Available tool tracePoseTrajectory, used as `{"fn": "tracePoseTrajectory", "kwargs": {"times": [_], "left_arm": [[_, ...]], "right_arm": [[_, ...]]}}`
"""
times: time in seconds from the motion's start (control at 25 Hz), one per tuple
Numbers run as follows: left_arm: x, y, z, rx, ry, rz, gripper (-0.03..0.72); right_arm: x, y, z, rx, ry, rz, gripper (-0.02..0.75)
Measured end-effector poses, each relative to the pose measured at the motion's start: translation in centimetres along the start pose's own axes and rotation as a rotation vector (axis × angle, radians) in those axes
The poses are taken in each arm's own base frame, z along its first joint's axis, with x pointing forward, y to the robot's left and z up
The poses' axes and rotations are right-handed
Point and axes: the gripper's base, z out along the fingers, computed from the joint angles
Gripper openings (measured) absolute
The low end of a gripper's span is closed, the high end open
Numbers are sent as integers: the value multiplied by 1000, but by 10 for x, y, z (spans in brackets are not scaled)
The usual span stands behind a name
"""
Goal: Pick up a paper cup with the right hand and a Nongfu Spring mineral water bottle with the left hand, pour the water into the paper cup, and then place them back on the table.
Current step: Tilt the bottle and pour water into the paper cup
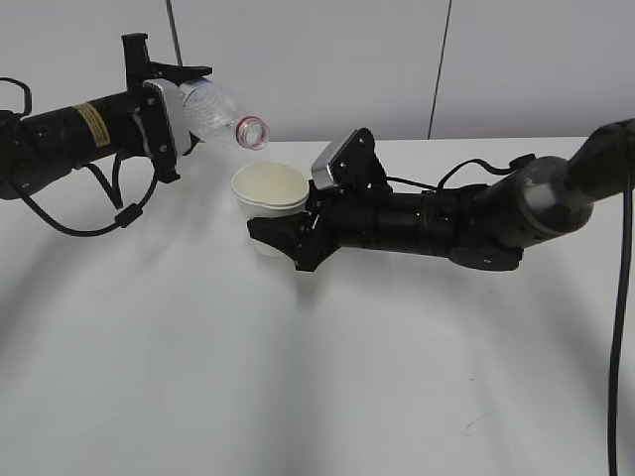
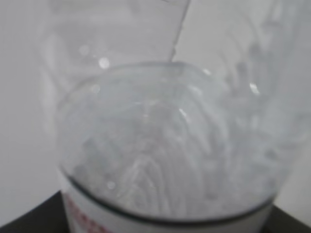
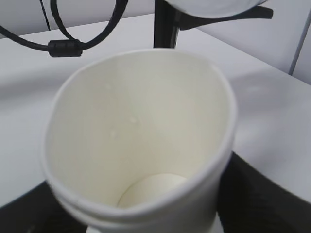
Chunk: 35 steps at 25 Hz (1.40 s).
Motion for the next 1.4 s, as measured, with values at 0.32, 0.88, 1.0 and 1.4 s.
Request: {"fn": "tracePoseTrajectory", "kwargs": {"times": [0.32, 0.88, 1.0, 1.4], "left_arm": [[0, 1, 0, -7, 0, 19, 399], [0, 1, 0, -7, 1, 64, 399], [0, 1, 0, -7, 1, 76, 399], [0, 1, 0, -8, 2, 109, 399]], "right_arm": [[0, 0, 0, -2, -4, 0, 512], [0, 2, 0, -22, 1, -16, 512], [0, 2, 0, -22, 1, -16, 512], [0, 2, 0, -25, 2, -19, 512]]}}
